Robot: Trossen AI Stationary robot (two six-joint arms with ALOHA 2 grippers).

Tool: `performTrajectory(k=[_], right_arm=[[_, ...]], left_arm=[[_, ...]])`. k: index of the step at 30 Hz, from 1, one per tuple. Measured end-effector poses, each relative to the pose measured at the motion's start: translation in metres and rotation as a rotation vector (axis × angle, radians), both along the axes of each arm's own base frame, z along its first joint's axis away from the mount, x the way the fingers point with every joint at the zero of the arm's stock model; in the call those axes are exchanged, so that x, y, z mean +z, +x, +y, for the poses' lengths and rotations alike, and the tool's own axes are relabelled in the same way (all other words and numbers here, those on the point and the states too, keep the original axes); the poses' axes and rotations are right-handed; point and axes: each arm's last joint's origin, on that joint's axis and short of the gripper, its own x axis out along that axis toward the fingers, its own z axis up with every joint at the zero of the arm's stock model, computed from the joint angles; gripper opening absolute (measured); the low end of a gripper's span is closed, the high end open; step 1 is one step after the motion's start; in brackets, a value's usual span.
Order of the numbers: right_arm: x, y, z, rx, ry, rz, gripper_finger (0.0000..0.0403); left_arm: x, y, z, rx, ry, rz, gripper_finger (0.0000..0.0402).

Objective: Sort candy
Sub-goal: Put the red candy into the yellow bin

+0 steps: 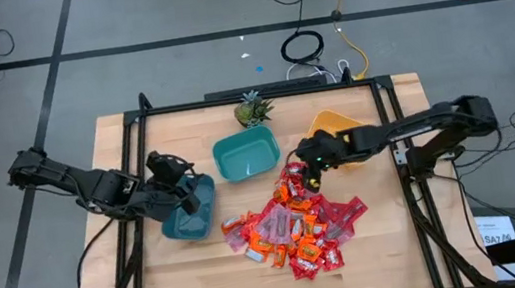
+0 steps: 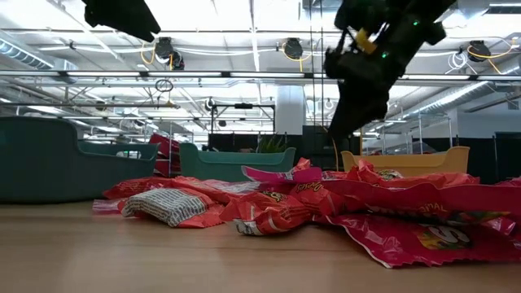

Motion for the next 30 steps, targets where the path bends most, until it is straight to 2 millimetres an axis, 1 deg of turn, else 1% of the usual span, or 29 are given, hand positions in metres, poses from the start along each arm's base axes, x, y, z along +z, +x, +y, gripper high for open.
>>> performTrajectory(k=[2,5,8,11,14,18,22,24,27,30], right_arm=[[-0.005,0.008,-0.001,0.001,0.001,0.026,0.0187],[-0.007,0.025,-0.005,0.01,-0.011,0.053,0.0187],[-0.015,0.036,-0.014,-0.01,-0.006,0.161,0.0187],[-0.024,0.046,-0.022,0.005,0.011,0.267,0.0187],[-0.032,0.055,-0.026,0.018,0.038,0.322,0.0187],[-0.043,0.064,-0.028,0.039,0.041,0.355,0.0187],[-0.056,0.067,-0.029,0.051,0.078,0.386,0.0187],[-0.06,0.068,-0.029,0.054,0.082,0.396,0.0184],[-0.062,0.068,-0.029,0.056,0.083,0.403,0.0159],[-0.06,0.067,-0.029,0.062,0.081,0.403,0.011]], left_arm=[[0.0,0.0,0.0,-0.002,-0.003,0.0,0.0193],[0.0,0.001,0.0,-0.011,-0.02,0.007,0.0193],[-0.001,0.001,0.002,-0.02,-0.047,0.019,0.0193],[-0.001,0.002,0.004,-0.014,-0.055,0.024,0.0193],[-0.001,0.002,0.005,-0.011,-0.054,0.024,0.0193],[-0.001,0.002,0.005,-0.014,-0.058,0.026,0.0193],[-0.001,0.002,0.005,-0.015,-0.058,0.027,0.0193],[-0.001,0.002,0.005,-0.015,-0.058,0.027,0.0193],[-0.001,0.002,0.005,-0.015,-0.057,0.028,0.0193],[-0.001,0.002,0.005,-0.014,-0.057,0.027,0.0193]])
